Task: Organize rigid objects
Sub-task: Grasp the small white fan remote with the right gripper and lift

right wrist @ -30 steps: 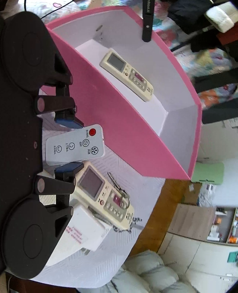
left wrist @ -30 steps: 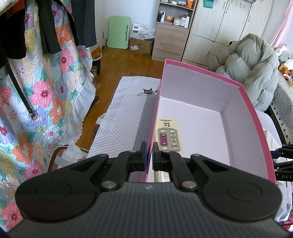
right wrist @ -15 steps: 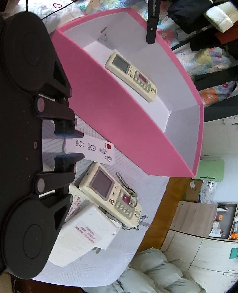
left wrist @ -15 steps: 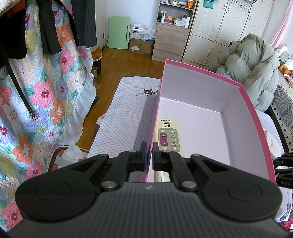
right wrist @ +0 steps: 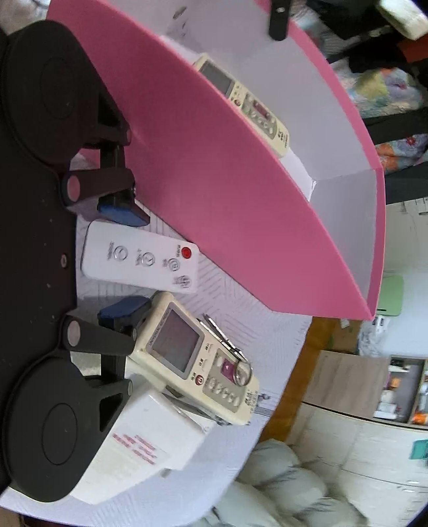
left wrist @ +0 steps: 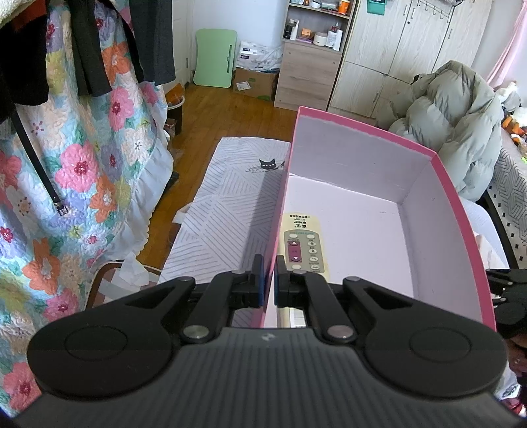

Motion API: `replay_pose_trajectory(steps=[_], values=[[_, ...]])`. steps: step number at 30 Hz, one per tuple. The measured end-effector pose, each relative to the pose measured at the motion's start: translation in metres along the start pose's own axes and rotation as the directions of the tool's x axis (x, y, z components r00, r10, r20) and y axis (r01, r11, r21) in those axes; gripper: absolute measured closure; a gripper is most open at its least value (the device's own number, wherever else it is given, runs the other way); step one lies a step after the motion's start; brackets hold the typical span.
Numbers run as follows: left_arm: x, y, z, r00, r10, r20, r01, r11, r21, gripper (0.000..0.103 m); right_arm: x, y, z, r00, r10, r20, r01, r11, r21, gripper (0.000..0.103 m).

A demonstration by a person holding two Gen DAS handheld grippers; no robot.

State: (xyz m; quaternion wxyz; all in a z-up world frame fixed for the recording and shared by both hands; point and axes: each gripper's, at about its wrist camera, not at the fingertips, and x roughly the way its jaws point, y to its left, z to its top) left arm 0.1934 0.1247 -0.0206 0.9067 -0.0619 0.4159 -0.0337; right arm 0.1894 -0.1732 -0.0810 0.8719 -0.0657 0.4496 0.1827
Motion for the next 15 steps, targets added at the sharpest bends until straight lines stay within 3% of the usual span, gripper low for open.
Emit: replay_pose_trajectory(steps=[4, 15], values=[[-0.001, 0.0, 0.0, 1.0, 0.001, 0.0, -0.001, 1.0, 0.001, 0.098, -0.008, -0.008, -0.002, 0.999, 0.051, 0.007, -0.052, 0.996, 0.076, 0.059], [-0.001, -0.002, 0.001, 1.0, 0.003, 0.0, -0.003, 1.0, 0.002, 0.098, -0.048, -0.018, -0.004, 0.992, 0.081, 0.1, -0.099, 0.977, 0.19, 0.059]])
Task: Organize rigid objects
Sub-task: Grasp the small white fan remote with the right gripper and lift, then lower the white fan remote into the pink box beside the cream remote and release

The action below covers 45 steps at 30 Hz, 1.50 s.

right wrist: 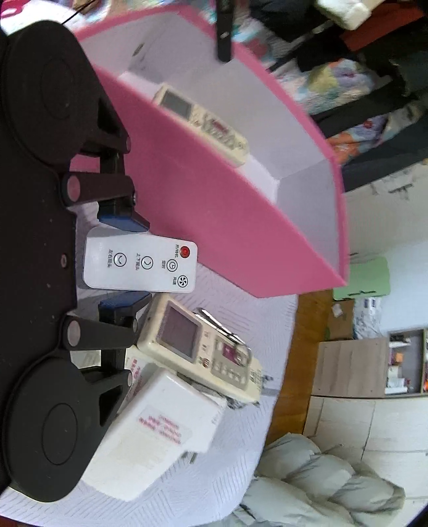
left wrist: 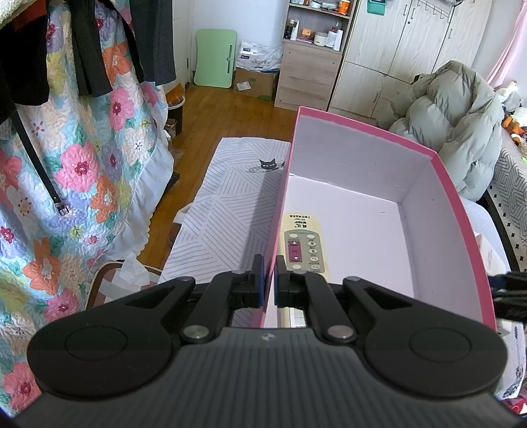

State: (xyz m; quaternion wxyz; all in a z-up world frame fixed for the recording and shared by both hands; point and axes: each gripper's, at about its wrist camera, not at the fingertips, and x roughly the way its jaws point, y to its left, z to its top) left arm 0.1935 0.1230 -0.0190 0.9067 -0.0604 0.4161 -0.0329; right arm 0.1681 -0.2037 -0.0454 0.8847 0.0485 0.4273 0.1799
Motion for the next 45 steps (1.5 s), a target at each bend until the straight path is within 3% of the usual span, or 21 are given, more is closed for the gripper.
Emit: replay_pose_trajectory(steps=[5, 9, 12, 15, 19, 24, 26, 31, 35, 38, 42, 45], values=[[0.0, -0.003, 0.0, 1.0, 0.011, -0.003, -0.011, 1.0, 0.012, 0.099, -0.043, 0.012, 0.026, 0.994, 0.076, 0.084, -0.075, 0.997, -0.009, 0.059], [0.001, 0.0, 0.0, 1.0, -0.006, 0.006, 0.006, 1.0, -0.019, 0.098, -0.044, 0.053, 0.057, 0.972, 0.235, -0.004, -0.235, 0.97, -0.055, 0.059], [0.001, 0.007, -0.003, 0.999, -0.028, 0.018, 0.029, 0.998, -0.057, 0.098, -0.031, 0.089, 0.076, 0.965, 0.254, -0.063, -0.26, 0.959, -0.113, 0.059], [0.0, 0.007, -0.004, 0.999, -0.033, 0.022, 0.034, 0.998, -0.053, 0.098, 0.005, 0.116, 0.092, 0.97, 0.157, -0.185, -0.184, 0.973, -0.142, 0.059], [0.001, 0.005, -0.005, 0.999, -0.033, 0.028, 0.034, 0.998, -0.046, 0.098, 0.06, 0.125, 0.098, 0.926, 0.106, -0.362, -0.148, 0.985, -0.089, 0.059], [0.002, 0.009, -0.002, 0.998, -0.051, 0.022, 0.052, 0.998, -0.046, 0.098, 0.098, 0.129, 0.096, 0.921, -0.007, -0.389, -0.025, 0.997, -0.078, 0.059], [0.002, 0.011, -0.002, 0.998, -0.062, 0.02, 0.063, 0.997, -0.051, 0.098, 0.107, 0.127, 0.093, 0.904, -0.034, -0.427, 0.012, 0.998, -0.054, 0.059], [0.001, 0.006, -0.004, 0.999, -0.044, 0.027, 0.045, 0.998, -0.036, 0.098, 0.128, 0.125, 0.082, 0.858, -0.02, -0.514, 0.049, 0.998, 0.044, 0.058], [0.002, 0.009, -0.002, 0.998, -0.054, 0.025, 0.055, 0.998, -0.039, 0.098, 0.131, 0.126, 0.072, 0.868, -0.002, -0.497, 0.054, 0.995, 0.09, 0.059], [0.001, 0.01, -0.002, 0.998, -0.061, 0.024, 0.062, 0.997, -0.038, 0.098, 0.132, 0.118, 0.069, 0.858, 0.042, -0.512, 0.05, 0.985, 0.164, 0.058], [0.002, 0.01, -0.002, 0.998, -0.057, 0.024, 0.058, 0.998, -0.041, 0.098, 0.135, 0.114, 0.068, 0.866, 0.066, -0.495, 0.056, 0.972, 0.228, 0.058], [0.002, 0.009, -0.002, 0.998, -0.053, 0.023, 0.054, 0.998, -0.038, 0.098, 0.138, 0.114, 0.061, 0.84, 0.179, -0.513, -0.015, 0.952, 0.307, 0.058]])
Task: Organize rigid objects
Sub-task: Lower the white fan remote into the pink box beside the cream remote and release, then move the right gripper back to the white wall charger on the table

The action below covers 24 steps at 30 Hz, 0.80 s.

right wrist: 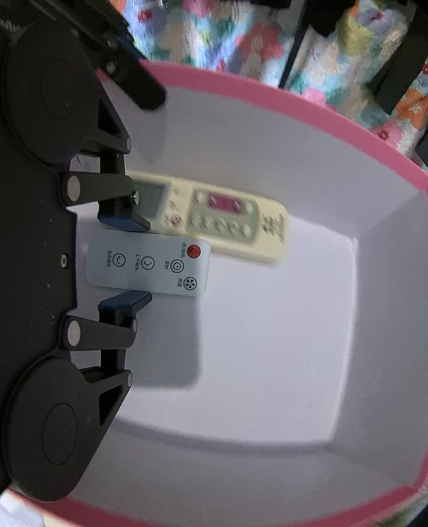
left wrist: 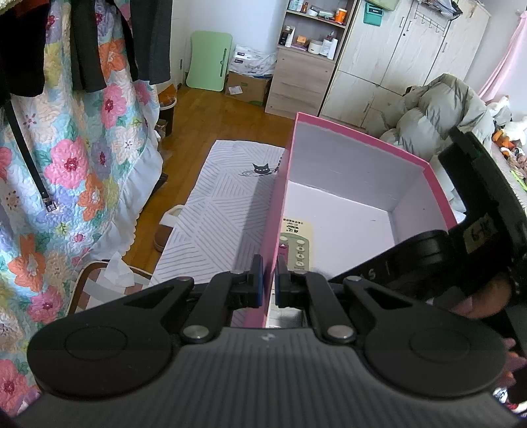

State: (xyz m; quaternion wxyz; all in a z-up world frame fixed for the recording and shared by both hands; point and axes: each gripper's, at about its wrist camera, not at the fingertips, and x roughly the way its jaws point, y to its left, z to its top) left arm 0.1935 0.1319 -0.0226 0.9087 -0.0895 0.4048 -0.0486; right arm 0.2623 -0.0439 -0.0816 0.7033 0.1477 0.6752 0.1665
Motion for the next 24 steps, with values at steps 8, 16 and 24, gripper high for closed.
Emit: replay_pose_trajectory(steps=[8, 16, 24], values=[[0.002, 0.0, 0.001, 1.0, 0.006, -0.003, -0.006, 1.0, -0.004, 0.098, -0.011, -0.019, -0.008, 0.996, -0.033, 0.08, 0.031, 0.999, 0.022, 0.058], [0.002, -0.007, 0.003, 0.999, 0.033, -0.004, -0.033, 0.999, 0.015, 0.098, -0.032, -0.032, -0.011, 0.984, 0.142, 0.108, -0.151, 0.985, 0.081, 0.055], [-0.001, -0.011, -0.001, 0.998, 0.053, 0.013, -0.054, 0.998, 0.017, 0.098, -0.107, -0.039, -0.033, 0.92, 0.312, 0.235, -0.301, 0.95, -0.083, 0.055]])
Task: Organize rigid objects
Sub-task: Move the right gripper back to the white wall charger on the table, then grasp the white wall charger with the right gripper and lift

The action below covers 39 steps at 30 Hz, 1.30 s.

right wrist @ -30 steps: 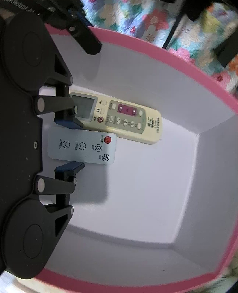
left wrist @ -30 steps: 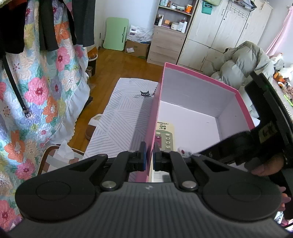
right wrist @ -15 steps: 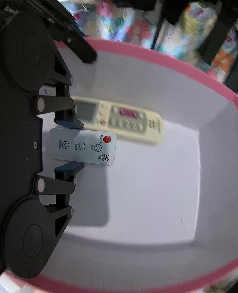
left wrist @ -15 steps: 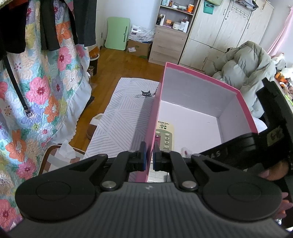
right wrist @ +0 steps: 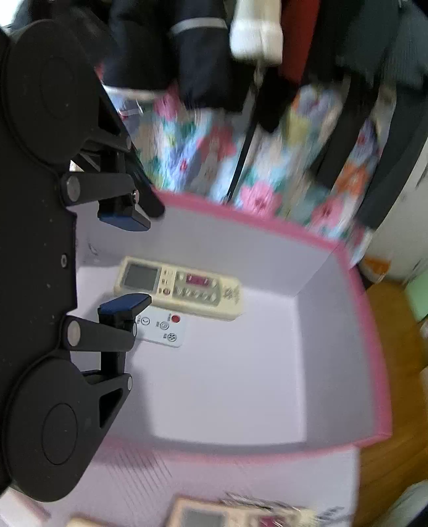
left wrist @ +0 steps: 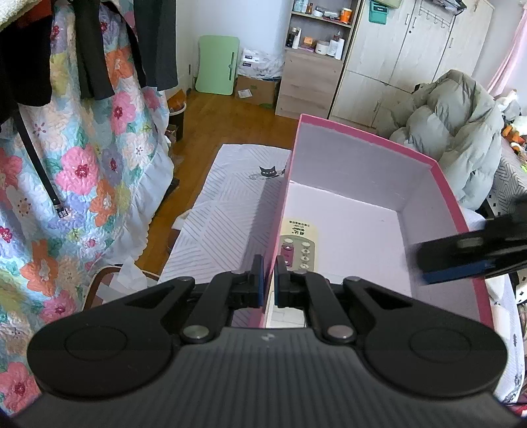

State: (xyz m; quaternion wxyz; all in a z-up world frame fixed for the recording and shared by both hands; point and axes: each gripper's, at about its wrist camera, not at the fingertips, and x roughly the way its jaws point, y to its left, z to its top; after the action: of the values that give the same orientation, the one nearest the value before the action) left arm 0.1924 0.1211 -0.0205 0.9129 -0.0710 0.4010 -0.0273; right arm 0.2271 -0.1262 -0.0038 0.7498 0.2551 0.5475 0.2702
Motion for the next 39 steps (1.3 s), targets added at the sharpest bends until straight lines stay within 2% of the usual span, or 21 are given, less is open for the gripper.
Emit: replay_pose_trajectory(steps=[6, 9, 12, 16, 20, 21, 24, 27, 28, 31, 36, 39], values=[[0.0, -0.003, 0.0, 1.0, 0.013, 0.002, -0.013, 1.0, 0.007, 0.098, -0.085, -0.027, -0.022, 0.992, 0.032, 0.125, -0.031, 0.999, -0.013, 0.055], [-0.001, -0.003, 0.0, 1.0, 0.012, -0.003, -0.012, 1.0, 0.005, 0.098, -0.111, -0.052, -0.041, 0.989, -0.025, 0.147, 0.024, 1.0, 0.004, 0.055], [-0.001, -0.002, 0.0, 1.0, 0.005, -0.012, -0.005, 1.0, -0.001, 0.098, -0.123, -0.085, -0.062, 0.983, -0.13, 0.127, 0.122, 0.99, 0.067, 0.054], [-0.003, -0.006, -0.002, 1.0, 0.018, -0.007, -0.018, 1.0, 0.012, 0.099, -0.113, -0.111, -0.086, 0.968, -0.241, 0.065, 0.239, 0.97, 0.045, 0.054], [-0.004, -0.004, -0.004, 1.0, 0.02, 0.004, -0.02, 1.0, -0.006, 0.098, -0.091, -0.108, -0.108, 0.927, -0.37, 0.065, 0.376, 0.919, -0.123, 0.054], [-0.004, -0.004, -0.004, 1.0, 0.017, 0.004, -0.017, 1.0, -0.011, 0.098, -0.086, -0.107, -0.113, 0.918, -0.391, 0.069, 0.397, 0.905, -0.151, 0.054], [-0.005, -0.008, -0.006, 0.999, 0.029, 0.012, -0.029, 0.999, 0.012, 0.098, -0.08, -0.111, -0.126, 0.915, -0.398, 0.072, 0.404, 0.892, -0.203, 0.051], [-0.009, -0.02, -0.013, 0.997, 0.071, 0.027, -0.073, 0.994, 0.077, 0.099, -0.071, -0.111, -0.128, 0.875, -0.474, 0.093, 0.482, 0.843, -0.24, 0.047], [-0.011, -0.024, -0.016, 0.996, 0.078, 0.033, -0.081, 0.993, 0.091, 0.1, -0.069, -0.113, -0.128, 0.869, -0.486, 0.096, 0.494, 0.836, -0.239, 0.046], [-0.013, -0.027, -0.018, 0.997, 0.071, 0.04, -0.075, 0.993, 0.095, 0.1, -0.063, -0.125, -0.124, 0.884, -0.46, 0.082, 0.467, 0.863, -0.192, 0.043], [-0.012, -0.02, -0.016, 0.999, 0.039, 0.038, -0.041, 0.997, 0.067, 0.1, -0.056, -0.12, -0.123, 0.89, -0.441, 0.113, 0.455, 0.868, -0.2, 0.03], [-0.013, -0.022, -0.017, 0.998, 0.039, 0.047, -0.043, 0.996, 0.073, 0.1, -0.051, -0.113, -0.125, 0.878, -0.458, 0.139, 0.478, 0.853, -0.209, 0.027]])
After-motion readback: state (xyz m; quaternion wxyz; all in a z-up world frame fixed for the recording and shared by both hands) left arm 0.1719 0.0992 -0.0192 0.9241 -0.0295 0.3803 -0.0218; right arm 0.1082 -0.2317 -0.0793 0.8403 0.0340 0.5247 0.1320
